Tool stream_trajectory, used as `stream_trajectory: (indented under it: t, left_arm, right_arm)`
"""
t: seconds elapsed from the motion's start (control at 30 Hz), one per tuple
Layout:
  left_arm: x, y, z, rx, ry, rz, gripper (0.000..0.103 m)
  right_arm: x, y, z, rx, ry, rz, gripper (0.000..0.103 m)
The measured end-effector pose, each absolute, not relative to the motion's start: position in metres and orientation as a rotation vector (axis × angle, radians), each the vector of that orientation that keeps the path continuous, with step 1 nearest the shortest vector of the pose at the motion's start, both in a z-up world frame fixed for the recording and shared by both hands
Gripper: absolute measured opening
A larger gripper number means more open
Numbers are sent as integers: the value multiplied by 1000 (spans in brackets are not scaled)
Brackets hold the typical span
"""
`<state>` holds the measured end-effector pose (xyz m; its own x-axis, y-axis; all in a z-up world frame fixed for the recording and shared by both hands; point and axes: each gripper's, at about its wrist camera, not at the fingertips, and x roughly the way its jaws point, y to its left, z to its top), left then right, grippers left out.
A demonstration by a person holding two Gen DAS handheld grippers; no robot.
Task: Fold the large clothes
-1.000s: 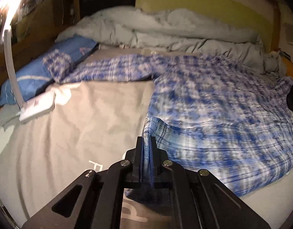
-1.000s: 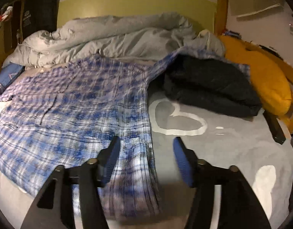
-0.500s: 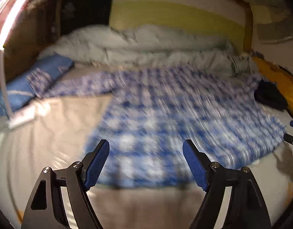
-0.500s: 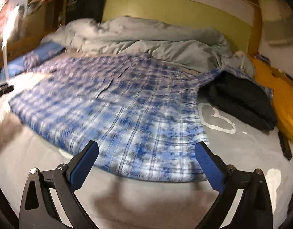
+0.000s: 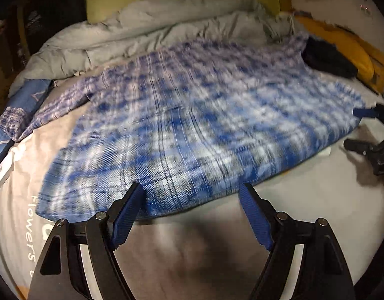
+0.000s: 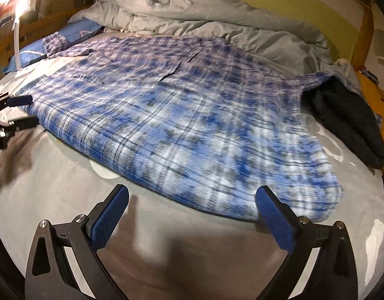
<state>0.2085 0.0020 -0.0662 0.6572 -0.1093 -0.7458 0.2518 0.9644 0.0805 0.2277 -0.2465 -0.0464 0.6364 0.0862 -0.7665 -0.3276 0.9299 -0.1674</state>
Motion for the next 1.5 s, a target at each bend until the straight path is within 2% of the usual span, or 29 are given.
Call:
stream_trajectory:
  t: [0.23, 0.43, 0.5, 0.53, 0.57, 0.6, 0.7, 0.77, 0.8, 0.83, 0.87, 1.13, 1.5]
  left_arm:
    - [222, 0, -82, 242, 841, -107, 82]
    - [236, 47, -83, 176, 851, 47, 82]
    - [238, 65, -81, 141, 844, 83, 78]
    - [238, 69, -80, 137, 841, 88, 65]
    - [239, 73, -80, 136, 841, 87, 44]
    - [241, 74, -80, 137, 845, 86, 37]
    - [244, 74, -83, 162, 840, 104, 26]
    - [241, 70, -84, 195, 828, 129, 10]
    - [240, 68, -84, 208, 819, 140, 7]
    - [238, 68, -81, 205, 805, 138, 5]
    - [235, 67, -79, 198, 793, 136, 5]
    - [188, 66, -45, 174, 724, 131, 4]
    - [118, 73, -38, 53, 829, 97, 4]
  right_arm:
    - [251, -241, -61, -233, 902, 159, 101]
    - [258, -266, -56, -285, 867, 3, 101]
    - [260, -285, -52, -275, 852, -60, 101]
    - [261, -293, -49, -258, 846, -74, 99]
    - [262, -300, -47, -238, 844, -76, 91]
    - [263, -306, -46, -215, 846, -72, 86]
    - [266, -316, -48, -189, 864, -70, 56]
    - [266, -318, -48, -187, 855, -70, 28]
    - [264, -319, -48, -189, 848, -74, 21]
    - [263, -321, -46, -186, 840, -78, 9]
    - [262, -323, -44, -170, 835, -78, 5]
    - [218, -329, -6, -191, 772, -47, 2]
    - [140, -341, -6, -162, 857, -13, 3]
